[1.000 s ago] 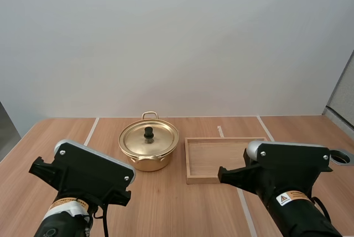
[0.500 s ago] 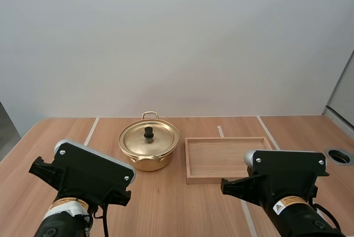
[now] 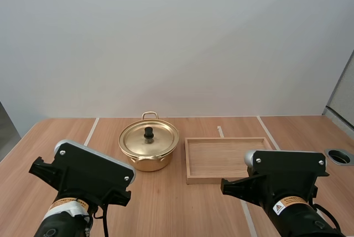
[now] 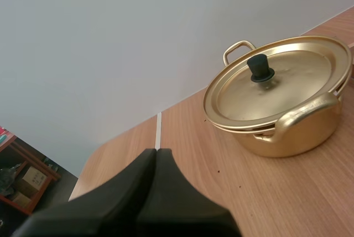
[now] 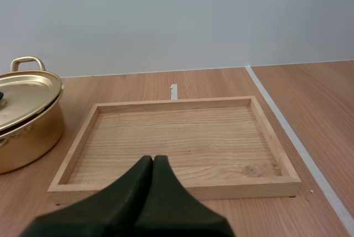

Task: Open the pot, put the pineapple inside, and close it

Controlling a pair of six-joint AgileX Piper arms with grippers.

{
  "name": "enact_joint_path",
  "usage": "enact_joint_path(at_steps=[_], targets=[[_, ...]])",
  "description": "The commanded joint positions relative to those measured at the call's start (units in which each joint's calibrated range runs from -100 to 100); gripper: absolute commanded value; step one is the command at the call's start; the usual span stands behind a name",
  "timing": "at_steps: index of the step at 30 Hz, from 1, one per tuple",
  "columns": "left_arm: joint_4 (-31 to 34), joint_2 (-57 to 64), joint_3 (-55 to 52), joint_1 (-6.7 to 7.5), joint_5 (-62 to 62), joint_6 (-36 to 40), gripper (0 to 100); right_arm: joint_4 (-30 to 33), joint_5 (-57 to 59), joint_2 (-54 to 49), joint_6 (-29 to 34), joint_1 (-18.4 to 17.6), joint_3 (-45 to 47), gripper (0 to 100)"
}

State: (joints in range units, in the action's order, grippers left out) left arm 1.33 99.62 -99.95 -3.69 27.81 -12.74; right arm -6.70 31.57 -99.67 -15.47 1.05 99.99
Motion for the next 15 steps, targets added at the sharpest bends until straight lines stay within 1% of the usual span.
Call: enact_joint_path(at_steps=[1,9,11,13,15], targets=[[0.3,0.4,0.0,-0.1,-0.6,0.3,0,0.5,0.0,-0.3,0.2,0.2,0.0,0],[-0.4,0.4,0.0,-0.1,-0.6,0.3,0,-0.1,0.0,-0.3,0.2,0.2,0.0,0],[-4.5,0.4,0.0,-0.1,-0.6,0.3,0,-0.1,0.0,-0.3,0.2,0.2,0.0,0],[-11.2,0.4,0.0,-0.1,0.2,0.3,0,-0.1,0.0,-0.3,0.2,0.2,0.0,0],[-16.1,0.4,0.0,-0.1,1.1,0.3,0,-0.1,0.0,-0.3,0.2,0.2,0.0,0]])
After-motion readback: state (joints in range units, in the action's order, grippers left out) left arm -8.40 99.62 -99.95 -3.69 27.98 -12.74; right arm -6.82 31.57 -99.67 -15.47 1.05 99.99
